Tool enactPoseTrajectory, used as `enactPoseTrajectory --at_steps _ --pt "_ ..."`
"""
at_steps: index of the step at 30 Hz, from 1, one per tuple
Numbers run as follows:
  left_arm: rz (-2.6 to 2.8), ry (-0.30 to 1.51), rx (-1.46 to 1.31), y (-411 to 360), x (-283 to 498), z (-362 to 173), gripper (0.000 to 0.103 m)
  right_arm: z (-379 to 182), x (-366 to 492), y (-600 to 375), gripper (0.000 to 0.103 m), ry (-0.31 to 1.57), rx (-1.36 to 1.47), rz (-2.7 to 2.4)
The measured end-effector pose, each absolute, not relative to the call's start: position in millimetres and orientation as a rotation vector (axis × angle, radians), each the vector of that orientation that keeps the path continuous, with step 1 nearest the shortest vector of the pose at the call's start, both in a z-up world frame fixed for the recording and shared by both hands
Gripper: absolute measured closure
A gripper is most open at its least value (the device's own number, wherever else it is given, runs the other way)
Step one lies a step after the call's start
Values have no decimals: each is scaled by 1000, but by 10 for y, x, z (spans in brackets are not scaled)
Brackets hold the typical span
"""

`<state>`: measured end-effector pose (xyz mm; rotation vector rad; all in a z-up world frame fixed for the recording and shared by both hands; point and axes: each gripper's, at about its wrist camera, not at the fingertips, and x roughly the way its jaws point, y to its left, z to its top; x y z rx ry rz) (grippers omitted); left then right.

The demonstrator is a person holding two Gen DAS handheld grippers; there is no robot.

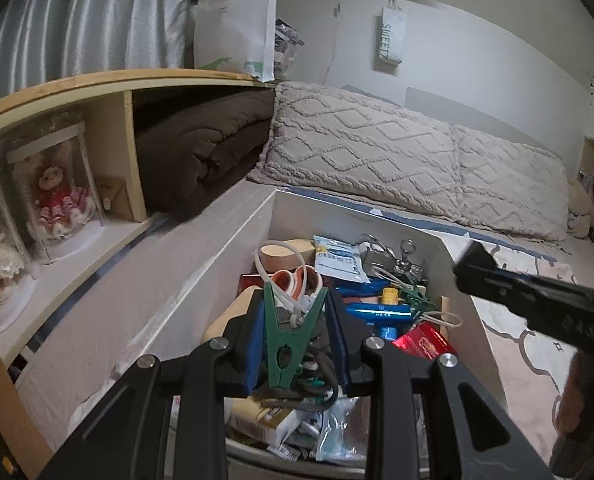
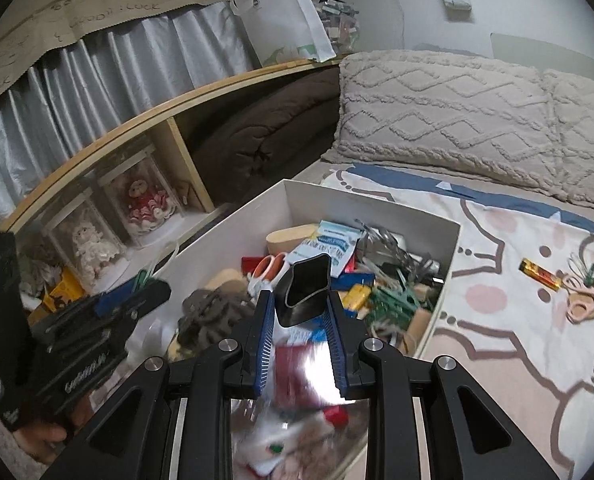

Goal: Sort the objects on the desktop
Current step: 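Lower the clothespin into the white box and open the left gripper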

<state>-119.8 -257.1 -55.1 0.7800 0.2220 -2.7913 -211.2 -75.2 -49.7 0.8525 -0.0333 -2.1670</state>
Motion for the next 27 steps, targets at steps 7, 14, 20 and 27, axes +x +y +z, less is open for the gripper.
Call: enactPoseTrajectory --at_steps 7,14,20,27 --pt "-2833 182 834 -2599 -1411 -480 74 -558 -2491 -1033 77 2 939 -2117" --pt "-2885 140 872 -2665 -1716 -250 74 -759 -2724 -1238 77 -17 1061 -2052" --pt "-2895 54 954 -2694 -2021 -167 74 -887 -2820 -1302 77 -17 1106 -2034" --pt "-2871 20 1109 -2862 -2411 -209 74 -973 -2929 -1241 77 -74 1171 -2027"
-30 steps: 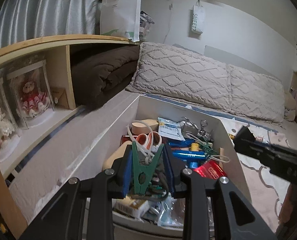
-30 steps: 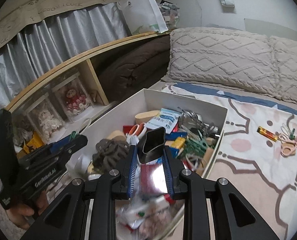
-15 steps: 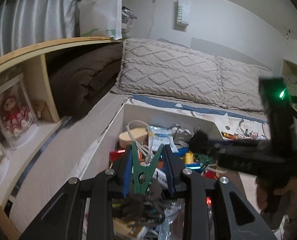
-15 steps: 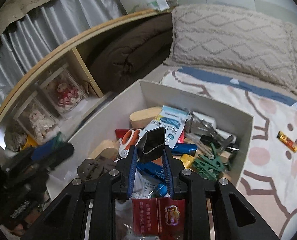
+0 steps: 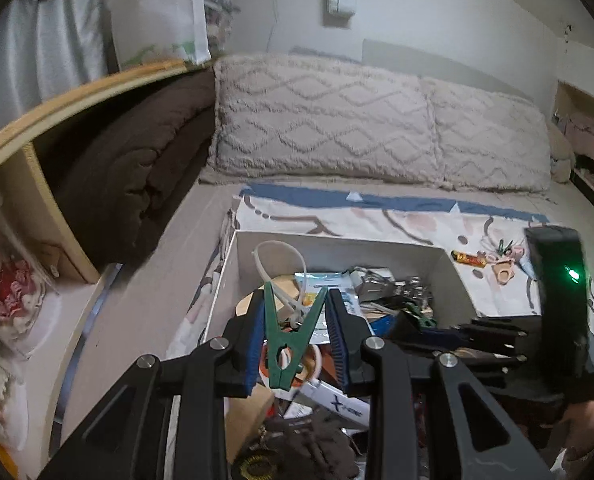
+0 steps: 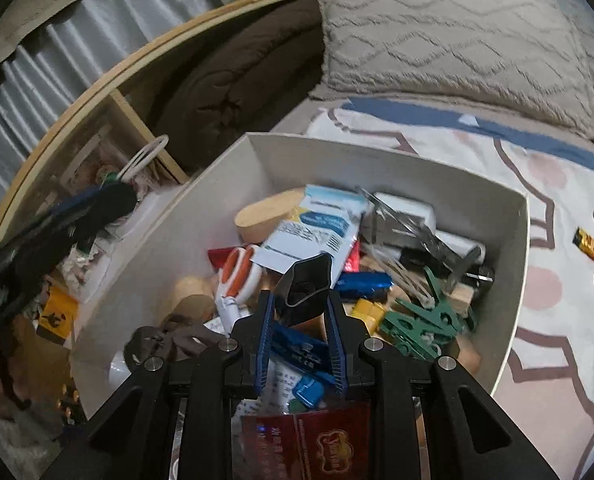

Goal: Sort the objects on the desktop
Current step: 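Lower the clothespin into the white box and open the left gripper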

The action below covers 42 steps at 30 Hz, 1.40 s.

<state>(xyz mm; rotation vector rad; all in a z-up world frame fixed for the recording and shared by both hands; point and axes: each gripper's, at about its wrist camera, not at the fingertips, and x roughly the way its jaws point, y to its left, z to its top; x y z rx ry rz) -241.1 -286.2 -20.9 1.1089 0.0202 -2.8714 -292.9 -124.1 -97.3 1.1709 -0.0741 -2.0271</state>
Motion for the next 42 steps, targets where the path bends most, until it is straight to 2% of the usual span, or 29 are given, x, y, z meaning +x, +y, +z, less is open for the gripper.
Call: enactPoseTrajectory --at_steps 3,9,16,25,26,27,29,42 --pt "-2830 18 1207 -2918 -2595 -318 74 -978 -2931 -1252 77 -72 1179 -2035" --pt "-2769 -117 1352 -2816 -2804 -557 74 -1000 -2897 -1341 77 -3 1178 -2030" --pt "-2723 -177 1419 -2733 -2955 -692 74 -1052 -2932 -1287 76 -56 1202 -2025" --pt "-2663 -209 1458 -2742 -2948 -804 73 -1074 -2918 -1290 76 -35 1209 -2038" --pt "-2660 -200 1455 -2754 -2924 -806 68 -1075 -2923 -1287 76 -38 1210 -2037" --pt "-2658 -191 1452 -2764 -2908 -806 55 -1076 -2923 -1285 76 -39 1211 -2037" --pt "-2651 -181 1423 -2795 -2863 -791 40 -1080 -2925 -1283 76 -42 1214 -2038" --pt "-2672 -154 1376 -2822 -2742 -716 40 -1087 -2915 -1271 76 -45 1231 -2032"
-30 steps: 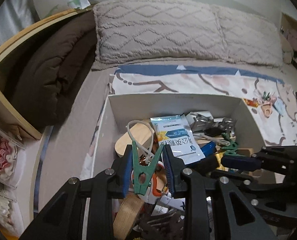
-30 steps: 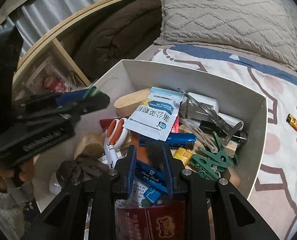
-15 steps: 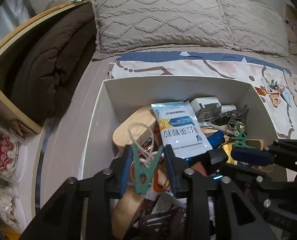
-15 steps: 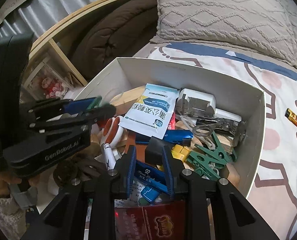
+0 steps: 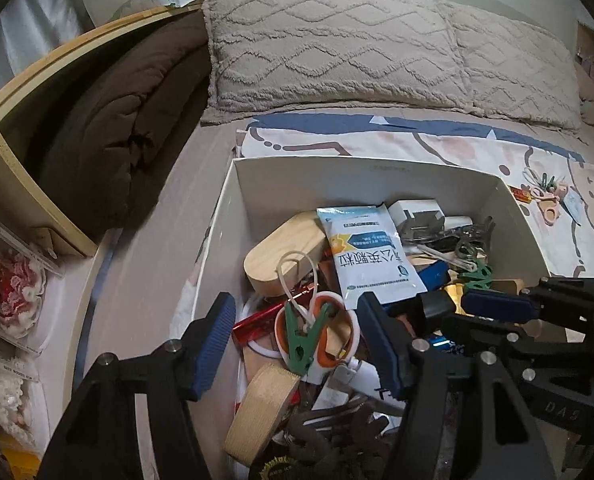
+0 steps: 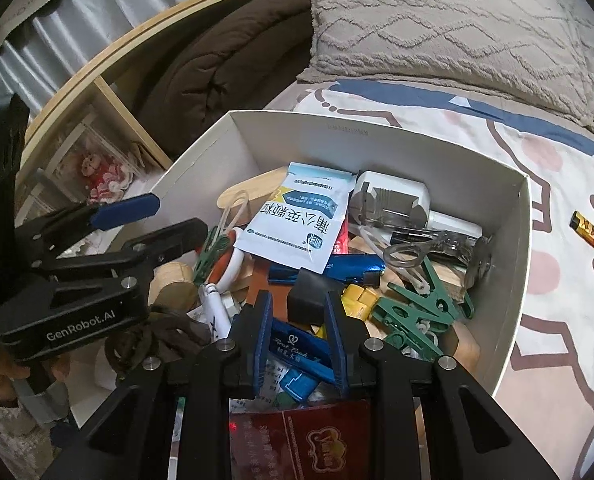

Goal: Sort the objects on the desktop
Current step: 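Lower the clothespin into the white box and open the left gripper, then lift both tools out of the white box and back away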

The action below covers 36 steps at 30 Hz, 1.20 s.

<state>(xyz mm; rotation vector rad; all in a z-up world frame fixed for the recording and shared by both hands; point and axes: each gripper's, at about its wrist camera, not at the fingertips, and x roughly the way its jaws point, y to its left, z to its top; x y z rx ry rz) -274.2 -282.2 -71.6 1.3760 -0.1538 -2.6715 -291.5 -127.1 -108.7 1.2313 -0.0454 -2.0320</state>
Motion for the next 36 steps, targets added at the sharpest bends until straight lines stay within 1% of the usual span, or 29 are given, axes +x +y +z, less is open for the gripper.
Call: enactPoseTrajectory --at_steps 9,13,14,15,16,17,20,22,23,24,25,26,27,29,36 --pt "-2687 -137 1363 -2764 -2599 -613 40 -926 -2821 -1224 76 9 1171 -2084" --pt "-2695 -105 1338 -2763 -2537 -546 40 -755 -2772 -1147 76 52 1086 -2161" --pt "-2698 -92 1333 -2759 -2514 -527 40 -721 -2765 -1123 69 68 1072 -2180" --pt "-2699 -82 1333 -2763 -2507 -518 40 -689 -2754 -1102 41 81 1059 -2199" --pt "-2698 -70 1334 -2760 -2488 -506 40 -652 -2740 -1072 16 89 1041 -2216" --pt "-2699 -64 1332 -2757 -2474 -494 40 -629 -2728 -1049 14 92 1028 -2224" --pt "-2703 -67 1320 -2725 -2414 -453 40 -553 -2685 -980 14 108 1003 -2257" --pt "-2707 -61 1311 -2709 -2376 -419 35 -517 -2662 -950 13 114 991 -2276" --pt "-2710 -57 1302 -2706 -2356 -401 27 -503 -2655 -935 12 116 987 -2284" --pt "-2713 -55 1292 -2698 -2335 -380 18 -491 -2644 -918 5 117 985 -2290" --pt "-2718 -51 1282 -2694 -2310 -359 13 -472 -2627 -897 0 116 980 -2294" --pt "-2725 -42 1272 -2687 -2277 -328 7 -453 -2611 -877 0 116 974 -2298" --pt "-2730 -33 1268 -2678 -2251 -302 4 -434 -2594 -864 0 120 970 -2301" --pt "-2732 -27 1272 -2648 -2205 -260 0 -385 -2552 -834 0 128 958 -2312" --pt "-2743 -36 1250 -2545 -2039 -136 0 -224 -2434 -726 0 121 942 -2320"
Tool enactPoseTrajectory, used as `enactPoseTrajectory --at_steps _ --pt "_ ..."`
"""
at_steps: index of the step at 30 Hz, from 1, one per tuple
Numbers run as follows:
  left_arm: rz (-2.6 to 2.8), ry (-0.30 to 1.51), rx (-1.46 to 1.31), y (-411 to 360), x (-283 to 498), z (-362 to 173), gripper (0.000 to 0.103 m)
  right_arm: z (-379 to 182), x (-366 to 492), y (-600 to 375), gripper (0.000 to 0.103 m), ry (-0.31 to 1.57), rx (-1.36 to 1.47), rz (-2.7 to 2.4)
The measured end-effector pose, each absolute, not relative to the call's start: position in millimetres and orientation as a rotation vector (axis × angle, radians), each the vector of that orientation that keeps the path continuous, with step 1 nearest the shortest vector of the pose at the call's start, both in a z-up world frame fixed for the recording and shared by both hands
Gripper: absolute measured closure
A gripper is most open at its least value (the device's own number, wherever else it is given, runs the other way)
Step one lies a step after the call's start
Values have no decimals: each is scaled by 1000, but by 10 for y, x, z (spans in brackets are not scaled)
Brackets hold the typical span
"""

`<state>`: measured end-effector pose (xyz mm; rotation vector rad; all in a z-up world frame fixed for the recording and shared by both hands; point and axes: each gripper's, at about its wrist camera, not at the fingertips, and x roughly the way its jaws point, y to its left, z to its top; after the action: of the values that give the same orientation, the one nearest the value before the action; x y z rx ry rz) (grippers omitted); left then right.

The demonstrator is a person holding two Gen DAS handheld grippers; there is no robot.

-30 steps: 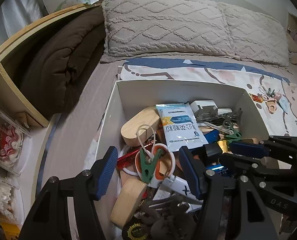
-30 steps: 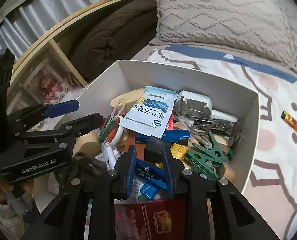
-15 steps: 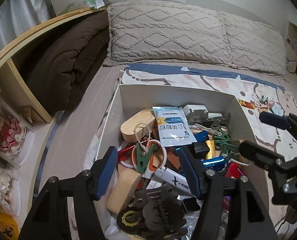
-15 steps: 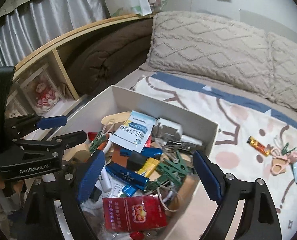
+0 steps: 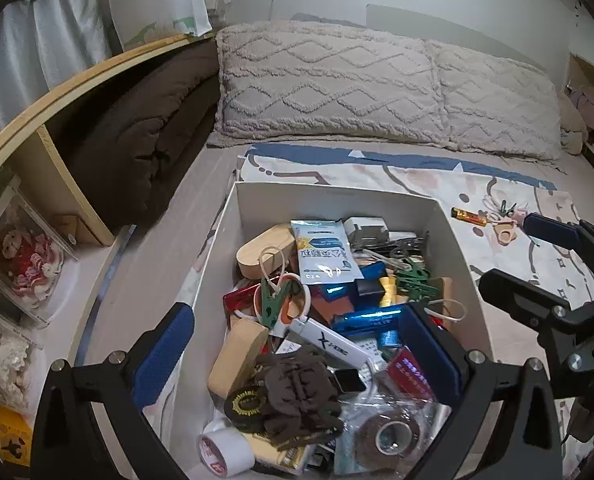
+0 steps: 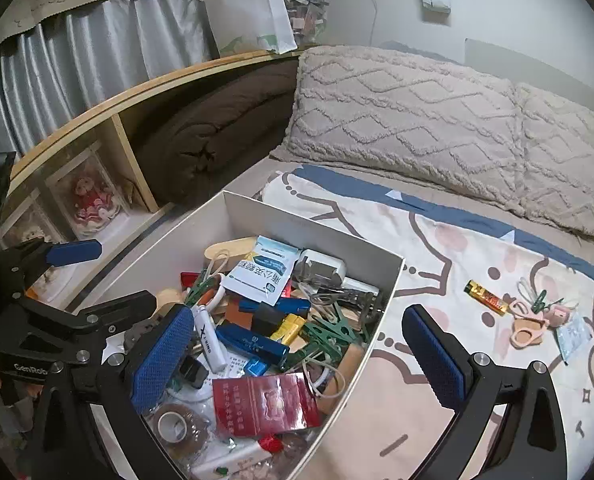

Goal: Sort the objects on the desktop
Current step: 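Lift both tools out of the white box and back away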

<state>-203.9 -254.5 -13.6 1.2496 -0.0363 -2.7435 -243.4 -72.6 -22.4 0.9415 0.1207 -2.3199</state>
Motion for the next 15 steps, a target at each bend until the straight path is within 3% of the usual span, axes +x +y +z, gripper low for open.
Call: enactPoseTrajectory --at_steps 15 --pt "-2806 2 1192 -2198 -1868 112 0 -5 -2269 -249 0 120 921 -2381"
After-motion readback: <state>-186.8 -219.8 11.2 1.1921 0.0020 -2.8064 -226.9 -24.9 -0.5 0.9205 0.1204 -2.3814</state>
